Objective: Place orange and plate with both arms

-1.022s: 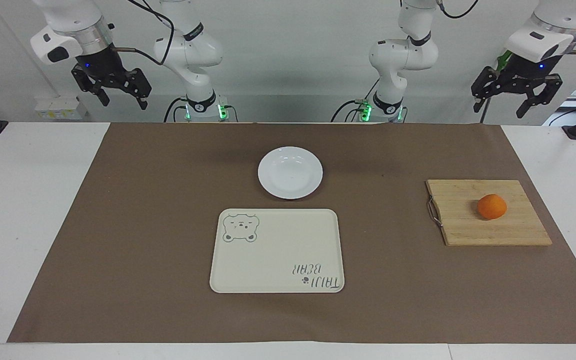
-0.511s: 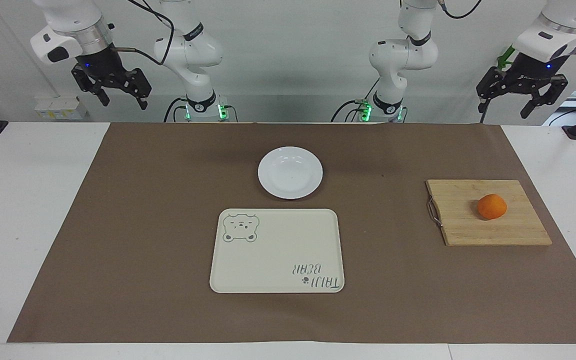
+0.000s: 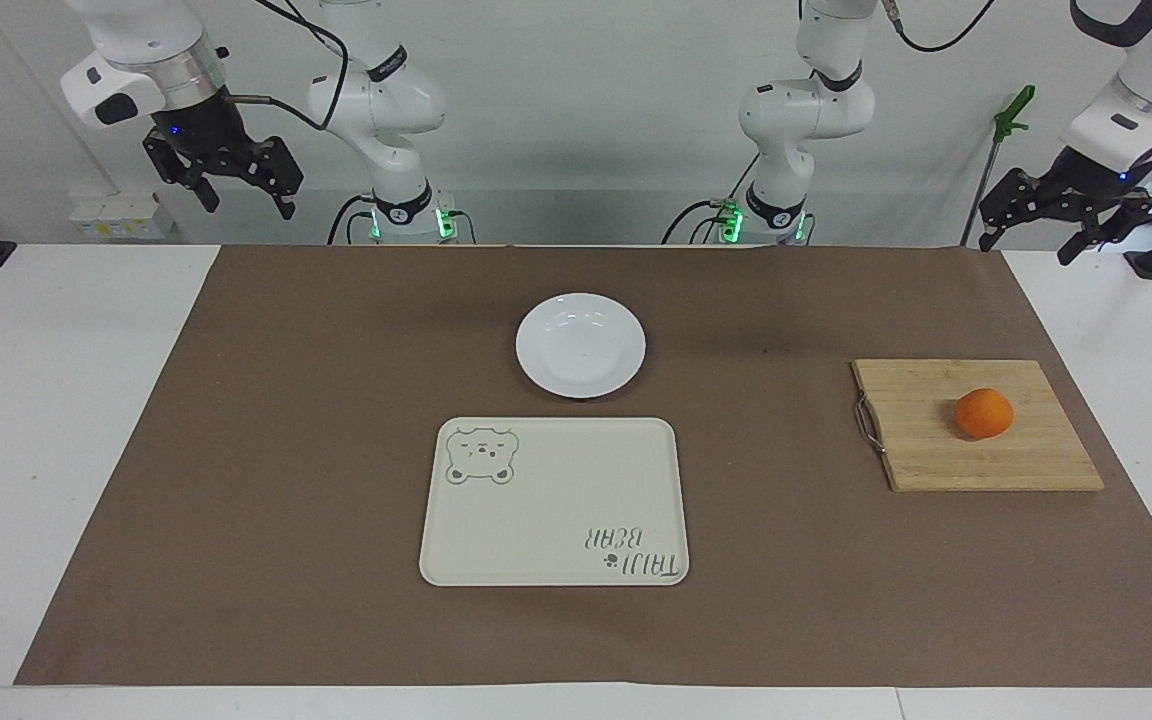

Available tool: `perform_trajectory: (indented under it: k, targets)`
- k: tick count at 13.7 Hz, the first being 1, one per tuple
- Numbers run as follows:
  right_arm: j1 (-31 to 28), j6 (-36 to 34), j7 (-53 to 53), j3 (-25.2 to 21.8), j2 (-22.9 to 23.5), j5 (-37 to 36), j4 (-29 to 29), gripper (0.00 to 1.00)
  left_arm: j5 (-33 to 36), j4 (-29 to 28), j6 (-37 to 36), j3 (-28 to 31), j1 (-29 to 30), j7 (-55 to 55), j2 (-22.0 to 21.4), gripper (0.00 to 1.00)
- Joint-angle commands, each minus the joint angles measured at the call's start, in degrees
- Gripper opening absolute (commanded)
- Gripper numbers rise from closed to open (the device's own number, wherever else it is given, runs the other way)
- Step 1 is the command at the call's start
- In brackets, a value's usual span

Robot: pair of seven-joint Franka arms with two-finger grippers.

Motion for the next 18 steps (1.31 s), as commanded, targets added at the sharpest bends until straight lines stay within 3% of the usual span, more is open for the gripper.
perform_trajectory:
  k: [1,5,10,14,18]
  targets:
    - [-0.7,-0.02,-1.31,0.27,-1.25,1.17,-1.15,1.0,-0.84,-4.69,6.38,-0.3,1.16,1.03,-0.05,1.0]
    - [-0.7,-0.02,-1.31,0.27,-1.25,1.17,-1.15,1.0,-0.84,-10.85,14.12,-0.3,3.52,1.12,2.14,1.0]
    - [-0.7,-0.02,-1.31,0.27,-1.25,1.17,-1.15,1.0,-0.84,-11.12,20.62,-0.3,6.96,6.22,11.8,1.0]
    - [-0.7,-0.02,-1.31,0.27,-1.25,1.17,-1.15,1.0,-0.84,-12.96,26.6,-0.3,8.19,6.22,16.11,1.0]
    - [-0.7,-0.02,-1.31,0.27,-1.25,1.17,-1.15,1.0,-1.1,-19.28,34.24,-0.38,8.98,5.78,16.65,1.0]
